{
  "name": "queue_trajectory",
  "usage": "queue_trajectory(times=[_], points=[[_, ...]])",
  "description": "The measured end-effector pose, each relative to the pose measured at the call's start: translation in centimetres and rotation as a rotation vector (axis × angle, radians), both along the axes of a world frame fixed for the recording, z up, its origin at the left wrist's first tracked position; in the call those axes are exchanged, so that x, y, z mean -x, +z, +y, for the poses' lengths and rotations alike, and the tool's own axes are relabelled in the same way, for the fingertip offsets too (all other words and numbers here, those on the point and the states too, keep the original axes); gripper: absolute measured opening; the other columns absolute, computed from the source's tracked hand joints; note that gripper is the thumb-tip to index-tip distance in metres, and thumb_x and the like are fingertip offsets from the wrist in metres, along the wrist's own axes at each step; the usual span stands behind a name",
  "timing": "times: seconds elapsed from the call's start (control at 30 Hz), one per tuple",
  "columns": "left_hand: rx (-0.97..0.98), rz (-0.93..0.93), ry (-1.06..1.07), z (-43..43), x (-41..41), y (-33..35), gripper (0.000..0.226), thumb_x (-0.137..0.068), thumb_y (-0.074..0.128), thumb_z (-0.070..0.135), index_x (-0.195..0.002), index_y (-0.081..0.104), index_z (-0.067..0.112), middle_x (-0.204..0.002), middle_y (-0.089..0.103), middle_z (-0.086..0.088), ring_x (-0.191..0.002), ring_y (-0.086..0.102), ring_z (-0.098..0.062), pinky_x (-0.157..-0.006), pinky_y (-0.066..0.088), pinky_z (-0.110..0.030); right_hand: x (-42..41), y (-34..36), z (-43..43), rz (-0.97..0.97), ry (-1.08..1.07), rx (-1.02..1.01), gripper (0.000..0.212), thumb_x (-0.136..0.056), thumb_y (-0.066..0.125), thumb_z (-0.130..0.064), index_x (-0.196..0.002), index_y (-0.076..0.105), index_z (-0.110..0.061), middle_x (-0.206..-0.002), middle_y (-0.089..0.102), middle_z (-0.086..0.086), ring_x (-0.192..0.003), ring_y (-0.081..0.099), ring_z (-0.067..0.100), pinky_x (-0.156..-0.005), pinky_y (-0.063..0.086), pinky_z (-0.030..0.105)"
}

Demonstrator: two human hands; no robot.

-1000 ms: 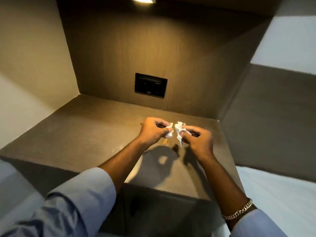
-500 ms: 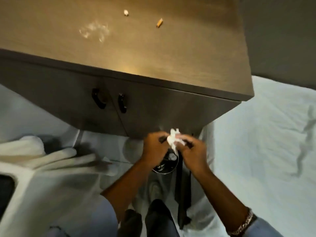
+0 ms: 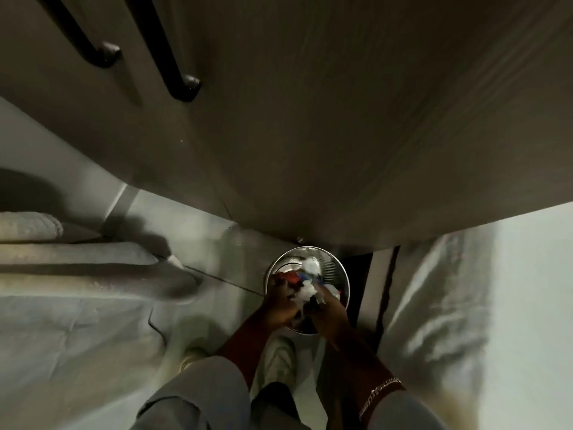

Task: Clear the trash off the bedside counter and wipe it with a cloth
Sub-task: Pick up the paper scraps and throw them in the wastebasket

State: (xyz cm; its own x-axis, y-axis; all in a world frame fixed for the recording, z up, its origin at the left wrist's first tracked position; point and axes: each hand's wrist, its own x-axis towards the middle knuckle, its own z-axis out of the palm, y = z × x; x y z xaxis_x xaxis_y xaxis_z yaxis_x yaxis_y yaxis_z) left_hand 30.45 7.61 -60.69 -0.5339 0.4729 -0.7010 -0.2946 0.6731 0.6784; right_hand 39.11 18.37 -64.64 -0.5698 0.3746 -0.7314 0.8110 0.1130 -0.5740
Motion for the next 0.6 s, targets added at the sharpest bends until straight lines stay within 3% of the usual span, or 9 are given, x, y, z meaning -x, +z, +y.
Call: queue_trajectory(times=[0.07,0.13,0.23,0.3,0.37,0.5,0.6], points=[[0.028,-0.050,0.050,-1.1,-0.4,0.1,0.051,-0.086,0.052,-0.011,-0.136,0.044,-0.003,-0.138,0.053,-0.022,-0.118,0.058,-0.027,-0.079,0.047,-0.004,-1.0,0.1,-0.2,0.018,-0.039,-0.072,0.056,-0.087,0.056,0.006,-0.140,0.048,-0.009,-0.139,0.055,0.016,-0.128,0.053,0.032,-0.110,0.042,0.045],[0.133,-0.002,0.031,-2.6,-0.6,2.2,0.046,-0.087,0.059,0.005,-0.132,0.055,0.012,-0.133,0.060,-0.012,-0.122,0.057,-0.027,-0.091,0.045,-0.019,-1.7,3.0,-0.4,0.016,-0.068,-0.153,0.045,-0.088,0.061,-0.003,-0.132,0.057,-0.010,-0.132,0.062,0.014,-0.121,0.058,0.031,-0.106,0.046,0.044],[0.078,0.046,0.067,-4.1,-0.5,8.2,0.036,-0.085,0.060,0.005,-0.121,0.063,0.007,-0.125,0.066,-0.015,-0.116,0.061,-0.030,-0.095,0.046,-0.027,-1.9,10.6,-0.3,0.090,-0.159,-0.158,0.030,-0.085,0.067,-0.005,-0.115,0.069,-0.010,-0.117,0.071,0.013,-0.111,0.065,0.030,-0.099,0.051,0.042],[0.029,0.081,0.119,-4.3,-0.1,14.4,0.032,-0.081,0.060,0.004,-0.113,0.066,0.002,-0.119,0.068,-0.021,-0.111,0.064,-0.033,-0.097,0.051,-0.034,-1.9,17.3,-0.3,0.156,-0.158,-0.148,0.030,-0.084,0.064,0.001,-0.112,0.070,-0.011,-0.112,0.071,0.009,-0.106,0.066,0.025,-0.091,0.052,0.028],[-0.035,0.124,0.180,-4.2,0.6,21.2,0.033,-0.082,0.061,-0.001,-0.115,0.065,0.004,-0.118,0.068,-0.021,-0.109,0.065,-0.029,-0.092,0.051,-0.029,-1.3,24.6,-0.3,0.230,-0.140,-0.162,0.029,-0.085,0.064,0.001,-0.109,0.070,-0.013,-0.107,0.072,0.005,-0.101,0.066,0.021,-0.084,0.050,0.023],[-0.159,0.236,0.166,-3.5,2.1,33.5,0.039,-0.086,0.051,-0.008,-0.122,0.060,0.006,-0.121,0.065,-0.019,-0.110,0.063,-0.029,-0.090,0.050,-0.032,0.4,37.3,-0.4,0.493,-0.143,-0.133,0.023,-0.087,0.064,0.003,-0.107,0.069,-0.008,-0.106,0.071,0.007,-0.101,0.068,0.024,-0.091,0.055,0.036],[-0.294,0.368,0.142,-3.0,3.3,41.5,0.036,-0.086,0.051,-0.010,-0.120,0.060,0.002,-0.114,0.067,-0.023,-0.101,0.066,-0.031,-0.087,0.052,-0.038,1.9,45.3,-0.3,0.740,-0.064,-0.161,0.022,-0.088,0.064,-0.001,-0.106,0.070,-0.012,-0.103,0.073,0.003,-0.096,0.070,0.019,-0.083,0.059,0.039]])
